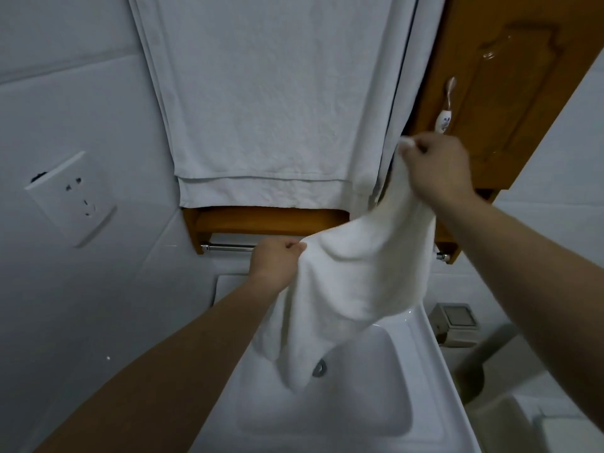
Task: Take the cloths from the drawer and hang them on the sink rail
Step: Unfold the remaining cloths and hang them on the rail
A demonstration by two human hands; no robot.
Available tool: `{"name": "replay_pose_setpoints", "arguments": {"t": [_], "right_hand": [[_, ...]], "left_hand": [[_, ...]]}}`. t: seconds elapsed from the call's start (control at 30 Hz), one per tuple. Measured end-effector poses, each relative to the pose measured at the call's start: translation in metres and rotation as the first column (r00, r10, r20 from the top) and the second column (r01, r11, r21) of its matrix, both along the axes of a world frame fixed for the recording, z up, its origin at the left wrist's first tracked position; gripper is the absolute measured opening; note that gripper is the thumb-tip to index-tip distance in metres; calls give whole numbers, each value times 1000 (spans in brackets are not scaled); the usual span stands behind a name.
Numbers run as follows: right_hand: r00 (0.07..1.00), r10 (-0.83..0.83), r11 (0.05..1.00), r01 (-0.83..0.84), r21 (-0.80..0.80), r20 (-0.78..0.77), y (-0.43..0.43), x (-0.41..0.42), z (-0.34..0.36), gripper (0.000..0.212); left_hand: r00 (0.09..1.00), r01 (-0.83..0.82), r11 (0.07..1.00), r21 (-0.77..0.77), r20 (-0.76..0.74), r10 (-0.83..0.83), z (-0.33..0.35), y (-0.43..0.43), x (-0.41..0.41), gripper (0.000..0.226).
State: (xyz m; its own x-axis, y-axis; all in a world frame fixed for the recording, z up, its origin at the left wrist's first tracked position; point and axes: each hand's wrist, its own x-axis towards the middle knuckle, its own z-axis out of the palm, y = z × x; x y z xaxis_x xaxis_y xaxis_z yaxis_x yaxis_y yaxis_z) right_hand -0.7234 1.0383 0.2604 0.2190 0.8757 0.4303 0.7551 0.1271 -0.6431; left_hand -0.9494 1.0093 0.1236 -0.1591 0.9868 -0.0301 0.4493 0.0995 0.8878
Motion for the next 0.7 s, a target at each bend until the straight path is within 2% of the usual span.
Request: {"name": "replay_pose_setpoints", "arguments": {"t": [0.07,0.13,0.23,0.33,0.4,0.5,0.7], "right_hand": [[989,103,991,-93,-97,107,-5,-14,-26,22],[965,230,958,-200,-206,130,-12,-31,-46,24],[905,425,844,-399,-359,-8,-21,-50,-60,30],[838,524,681,-518,-517,-150,-22,-58,-70,8],[846,497,688,-520,-506,-193,-21,-60,-73,20],[878,428,754,-478,-451,-215,-19,-61,-69,32],[920,366,844,-391,-369,-138,-14,-61,-57,18]], "left_hand": [[999,17,998,61,-41,-15,10,2,5,23],[999,30,992,122,-43,-25,22,3,11,23],[998,31,984,174,-53,-22,34,5,17,20],[998,11,981,193,-57,0,33,5,16,19],[999,0,982,190,-50,10,31,5,12,20],[999,26,985,172,-50,-17,30,2,6,22],[997,38,981,188,-75,-24,32,0,-1,16]]}}
